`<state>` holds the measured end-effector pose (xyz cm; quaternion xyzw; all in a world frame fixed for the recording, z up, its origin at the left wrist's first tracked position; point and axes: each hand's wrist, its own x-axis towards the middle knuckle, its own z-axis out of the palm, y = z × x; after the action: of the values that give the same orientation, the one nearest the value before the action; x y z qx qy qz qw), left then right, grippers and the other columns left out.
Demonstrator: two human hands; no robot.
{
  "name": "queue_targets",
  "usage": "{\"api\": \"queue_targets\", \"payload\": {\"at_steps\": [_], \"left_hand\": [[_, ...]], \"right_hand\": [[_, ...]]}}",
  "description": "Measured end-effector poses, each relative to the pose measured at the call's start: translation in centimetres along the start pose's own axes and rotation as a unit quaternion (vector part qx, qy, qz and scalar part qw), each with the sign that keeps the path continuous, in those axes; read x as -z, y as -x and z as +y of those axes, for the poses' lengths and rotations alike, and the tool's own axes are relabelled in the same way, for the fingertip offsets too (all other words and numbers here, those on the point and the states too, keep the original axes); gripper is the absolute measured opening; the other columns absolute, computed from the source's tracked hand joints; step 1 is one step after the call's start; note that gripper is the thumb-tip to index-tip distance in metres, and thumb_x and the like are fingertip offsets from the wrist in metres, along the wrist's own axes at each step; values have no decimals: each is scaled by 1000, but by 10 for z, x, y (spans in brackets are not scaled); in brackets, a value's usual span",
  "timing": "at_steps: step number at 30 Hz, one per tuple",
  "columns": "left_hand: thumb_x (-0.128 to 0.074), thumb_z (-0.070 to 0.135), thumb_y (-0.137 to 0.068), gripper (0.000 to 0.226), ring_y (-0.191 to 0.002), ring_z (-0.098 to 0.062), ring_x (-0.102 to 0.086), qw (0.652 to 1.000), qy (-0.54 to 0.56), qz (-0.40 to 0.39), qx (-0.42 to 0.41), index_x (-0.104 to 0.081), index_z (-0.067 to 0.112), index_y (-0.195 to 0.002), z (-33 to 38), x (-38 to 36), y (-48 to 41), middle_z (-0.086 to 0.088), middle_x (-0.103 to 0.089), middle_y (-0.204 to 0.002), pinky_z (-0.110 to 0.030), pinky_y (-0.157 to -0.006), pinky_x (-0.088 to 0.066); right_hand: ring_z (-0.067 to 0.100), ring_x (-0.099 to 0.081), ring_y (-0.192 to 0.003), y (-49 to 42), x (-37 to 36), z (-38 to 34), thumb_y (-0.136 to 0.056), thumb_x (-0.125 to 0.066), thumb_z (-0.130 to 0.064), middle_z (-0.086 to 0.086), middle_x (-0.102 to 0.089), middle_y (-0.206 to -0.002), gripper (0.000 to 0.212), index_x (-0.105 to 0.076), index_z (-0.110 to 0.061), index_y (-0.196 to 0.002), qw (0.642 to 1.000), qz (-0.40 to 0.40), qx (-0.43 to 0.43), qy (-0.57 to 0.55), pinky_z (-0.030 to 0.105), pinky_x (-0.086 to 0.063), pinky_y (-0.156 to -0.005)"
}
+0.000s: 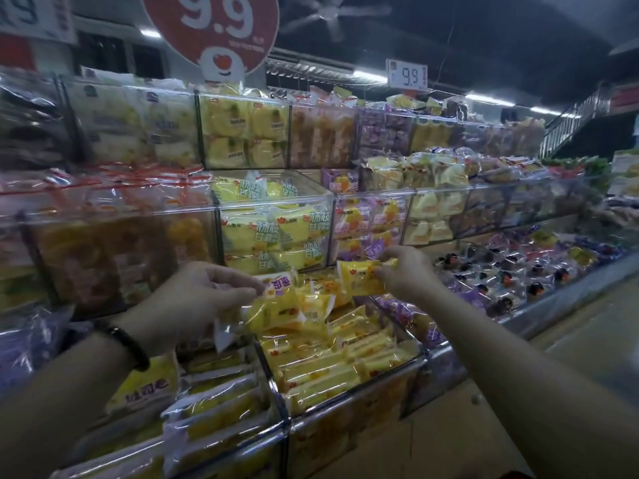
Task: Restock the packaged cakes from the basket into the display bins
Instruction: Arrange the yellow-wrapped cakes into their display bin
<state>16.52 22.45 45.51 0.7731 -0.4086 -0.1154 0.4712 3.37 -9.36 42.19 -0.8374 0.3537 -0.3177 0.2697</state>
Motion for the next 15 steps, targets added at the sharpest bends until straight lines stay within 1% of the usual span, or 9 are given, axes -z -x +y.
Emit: {"api": "queue_targets", "payload": {"at_steps": [2, 3, 4, 5, 6, 9, 11, 13, 15], "left_hand": [[-72, 17, -93, 17, -91, -16, -74, 1000, -8, 9, -8, -85, 28, -95, -3, 13, -1, 5, -80, -103, -30, -72, -58], [-73, 17, -92, 17, -98, -16, -74, 1000, -8, 14, -6, -85, 28, -95, -3, 19, -1, 7, -80, -104, -34, -82, -59], [-73, 18, -91, 17, -101, -15, -74, 1000, -13, 10, -8, -85, 29, -96, -6, 26, -1, 7, -80, -105, -38, -89, -59], [-73, 20, -90, 16, -101, -14, -75, 1000, -20, 4, -10, -84, 30, -97, -7, 32, 0, 8, -80, -106, -40, -91, -59], [-74, 22, -90, 16, -99, -12, -75, 1000, -27, -4, -15, -84, 31, -99, -9, 37, 0, 7, -80, -107, -39, -89, -59], [-76, 19, -86, 26, -89, -17, -78, 999, 7, -19, -28, -80, 31, -108, -16, 47, 3, -1, -80, -107, -37, -76, -59], [-82, 21, -78, 39, -97, -28, -78, 998, 52, -30, -22, -76, 32, -114, -23, 53, 4, -6, -79, -112, -47, -84, -60], [-91, 31, -68, 51, -103, -31, -77, 999, 39, -29, -15, -75, 36, -117, -32, 58, 3, -3, -78, -117, -53, -90, -59], [-91, 27, -71, 50, -104, -31, -76, 999, 32, -17, -6, -75, 33, -118, -38, 63, 2, -2, -77, -118, -56, -92, -59]], "right_hand": [[24, -71, -93, -8, -13, -4, -95, -74, -31, 10, -52, -139, 12, -68, -35, -104, 999, -32, 12, 41, 39, -64, -78], [23, -73, -91, -12, -20, -6, -95, -75, -33, 10, -52, -139, 12, -68, -37, -104, 997, -54, 25, 57, 37, -64, -76], [20, -74, -86, -12, -26, -9, -95, -74, -33, 8, -54, -137, 13, -70, -35, -107, 994, -77, 43, 60, 31, -63, -69], [18, -74, -84, -11, -32, -12, -96, -74, -32, 5, -57, -135, 17, -72, -32, -112, 992, -98, 62, 55, 26, -61, -62], [18, -73, -90, -9, -37, -14, -96, -74, -32, 3, -58, -135, 21, -73, -29, -117, 989, -114, 77, 51, 26, -59, -62], [24, -62, -119, -3, -49, -16, -94, -77, -34, 3, -60, -140, 37, -70, -26, -129, 988, -97, 94, 71, 40, -59, -95], [25, -60, -122, 2, -49, -17, -96, -74, -36, 4, -60, -140, 45, -64, -24, -138, 987, -107, 85, 84, 45, -56, -101], [23, -65, -111, 6, -45, -16, -97, -72, -37, 4, -63, -133, 46, -62, -21, -139, 988, -109, 77, 72, 42, -60, -91], [19, -68, -91, 10, -35, -19, -100, -67, -31, 2, -65, -115, 34, -64, -15, -131, 994, -80, 69, 12, 34, -61, -71]]}}
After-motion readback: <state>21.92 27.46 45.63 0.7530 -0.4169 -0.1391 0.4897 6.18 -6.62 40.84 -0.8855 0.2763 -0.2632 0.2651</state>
